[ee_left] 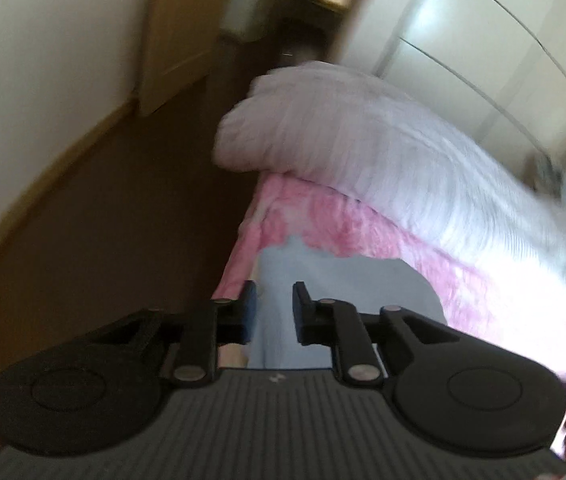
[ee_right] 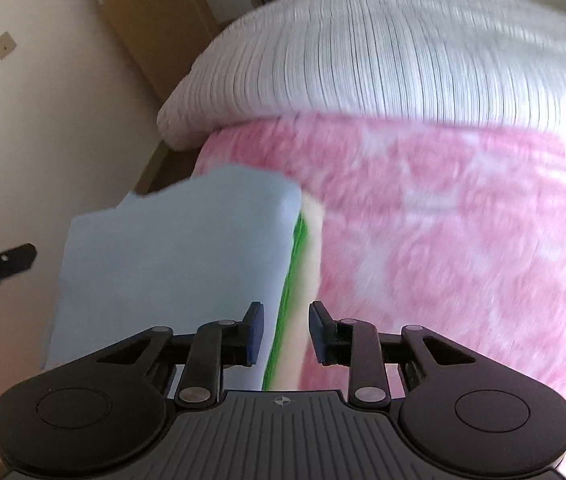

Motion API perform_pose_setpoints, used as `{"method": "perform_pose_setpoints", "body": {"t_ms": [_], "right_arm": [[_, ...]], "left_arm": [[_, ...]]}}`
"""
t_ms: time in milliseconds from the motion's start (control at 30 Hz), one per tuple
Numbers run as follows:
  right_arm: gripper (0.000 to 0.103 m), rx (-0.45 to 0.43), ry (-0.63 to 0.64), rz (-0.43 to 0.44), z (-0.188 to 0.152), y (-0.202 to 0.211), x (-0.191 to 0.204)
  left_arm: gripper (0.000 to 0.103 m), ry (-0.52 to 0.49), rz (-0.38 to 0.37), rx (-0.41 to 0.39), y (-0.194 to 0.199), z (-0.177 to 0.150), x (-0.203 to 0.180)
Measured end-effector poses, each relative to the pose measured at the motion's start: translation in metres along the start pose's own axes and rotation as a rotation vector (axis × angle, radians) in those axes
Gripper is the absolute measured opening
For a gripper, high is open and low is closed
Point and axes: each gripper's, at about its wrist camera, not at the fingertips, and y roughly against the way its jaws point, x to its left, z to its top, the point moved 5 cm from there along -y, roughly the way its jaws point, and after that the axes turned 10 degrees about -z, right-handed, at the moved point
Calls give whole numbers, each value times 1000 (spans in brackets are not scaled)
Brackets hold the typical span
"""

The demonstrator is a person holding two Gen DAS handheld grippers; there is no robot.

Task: Fold clothes
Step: 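Carry the sweatshirt with both grippers and lower it onto the green towel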

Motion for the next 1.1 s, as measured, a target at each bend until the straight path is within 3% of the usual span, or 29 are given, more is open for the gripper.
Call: {"method": "perform_pose_setpoints", "body": {"t_ms": [100,267,400,467,567,767,933,1100], "right_arm": [[29,-20,35,-19,18,-11,18],[29,-28,62,-44,32,-38,50],[29,53,80,-154,22,-75,58],[29,44,112,-199,14,-88,63],[29,39,124,-209,14,-84,63],[29,10,88,-52,11,-32,37],[29,47,123,13,-36,11,37],[29,96,224,13,-90,12,54]], "left_arm": [[10,-111,7,61,-29,5,-13],[8,-174,59,171,-93,4,-1],[9,-237,72,223,-117,-5,2],[9,-284,81,233,-120,-7,-3],[9,-294,73,222,-112,-3,-3],[8,-251,8,147,-28,-12,-16],[8,-223,-19,165,15,-61,-28],[8,-106,42,212,9,-102,-17]]}}
